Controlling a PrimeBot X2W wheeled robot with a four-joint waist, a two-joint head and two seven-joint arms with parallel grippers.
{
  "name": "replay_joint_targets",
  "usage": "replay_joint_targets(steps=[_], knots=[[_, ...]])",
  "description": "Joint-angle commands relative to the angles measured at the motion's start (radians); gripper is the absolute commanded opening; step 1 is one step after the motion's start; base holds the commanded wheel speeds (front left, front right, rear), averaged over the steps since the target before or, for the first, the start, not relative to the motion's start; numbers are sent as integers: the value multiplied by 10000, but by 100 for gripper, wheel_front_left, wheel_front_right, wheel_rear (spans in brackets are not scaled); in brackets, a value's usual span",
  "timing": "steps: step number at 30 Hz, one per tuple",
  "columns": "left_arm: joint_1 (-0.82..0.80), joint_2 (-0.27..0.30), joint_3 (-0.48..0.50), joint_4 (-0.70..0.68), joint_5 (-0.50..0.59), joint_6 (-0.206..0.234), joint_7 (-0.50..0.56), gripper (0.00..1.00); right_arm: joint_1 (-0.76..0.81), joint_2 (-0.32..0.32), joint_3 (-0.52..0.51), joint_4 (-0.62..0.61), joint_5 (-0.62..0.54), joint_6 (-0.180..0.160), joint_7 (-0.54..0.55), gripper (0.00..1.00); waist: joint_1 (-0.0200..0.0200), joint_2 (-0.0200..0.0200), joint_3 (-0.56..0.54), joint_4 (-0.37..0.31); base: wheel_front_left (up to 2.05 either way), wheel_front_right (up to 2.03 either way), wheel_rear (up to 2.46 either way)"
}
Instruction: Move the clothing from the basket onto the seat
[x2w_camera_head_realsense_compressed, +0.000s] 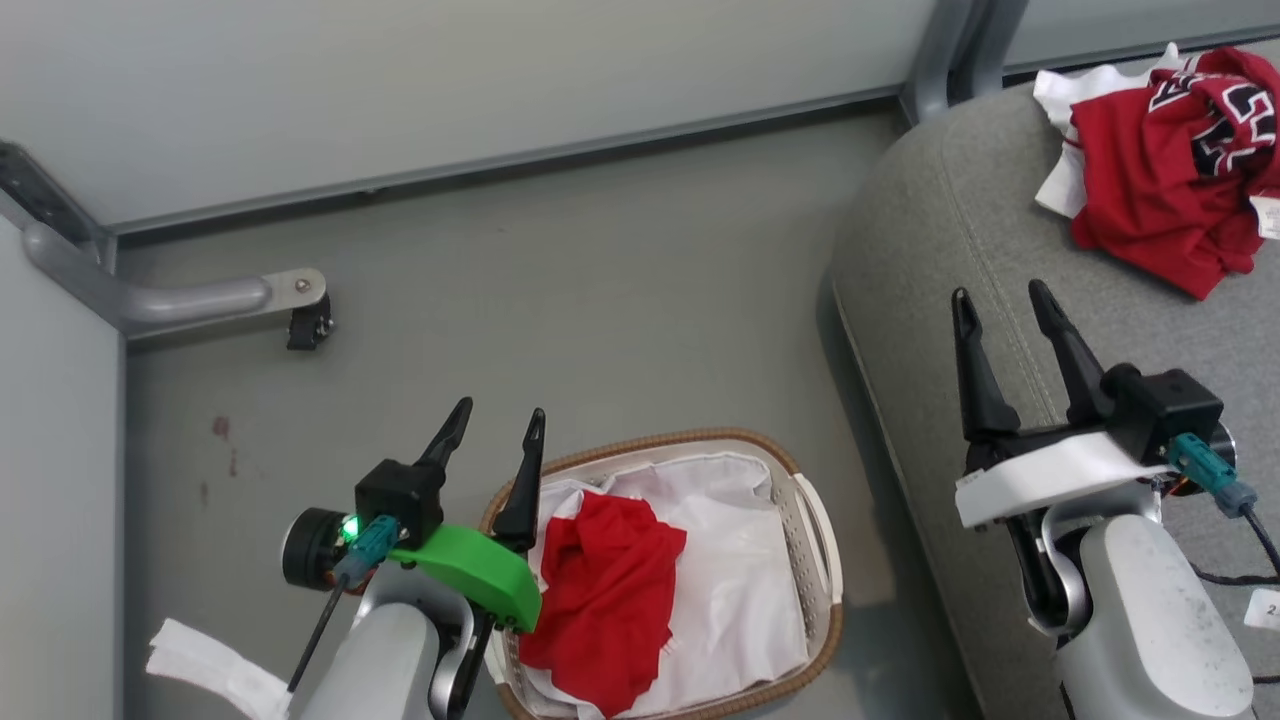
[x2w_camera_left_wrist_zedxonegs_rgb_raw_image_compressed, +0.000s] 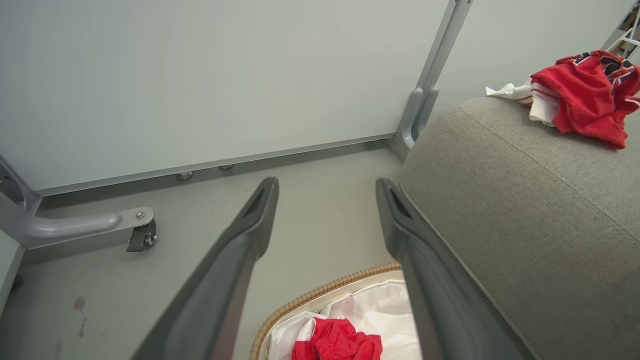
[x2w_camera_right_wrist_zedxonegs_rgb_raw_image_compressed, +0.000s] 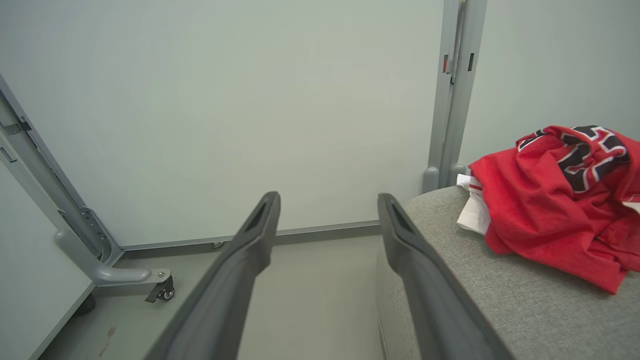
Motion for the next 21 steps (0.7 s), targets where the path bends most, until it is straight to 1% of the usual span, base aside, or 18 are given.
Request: replay_joint_targets(steps=[1, 4, 9, 14, 17, 21], knots=[[-460, 132, -169, 363, 141, -32, -2, 100, -295, -27, -32, -127, 2, -10, -24, 100, 0, 0, 1465, -743, 0, 0, 0], [-1176, 307, -618, 1258, 272, -31, -5, 100, -667, -23, 64, -306, 6, -10, -24, 100, 0, 0, 2254, -1105, 0, 0, 0], [-1862, 356, -1257, 2587, 59, -31, -3, 100, -1094, -25, 271, -553, 253, -10, -24, 100, 0, 0, 3214, -1552, 0, 0, 0], [-2357, 435, -1946, 3888, -67, -30, -3, 100, -1419, -22, 559, -787, 455, -10, -24, 100, 0, 0, 3964, -1931, 0, 0, 0], [-2604, 482, -2307, 4507, -127, -30, -3, 100, -1619, -19, 759, -880, 239, -10, -24, 100, 0, 0, 4339, -2111, 0, 0, 0], [-2945, 516, -2705, 5380, -197, -30, 40, 100, -1804, -20, 948, -1156, 393, -10, -24, 100, 0, 0, 4839, -2310, 0, 0, 0]])
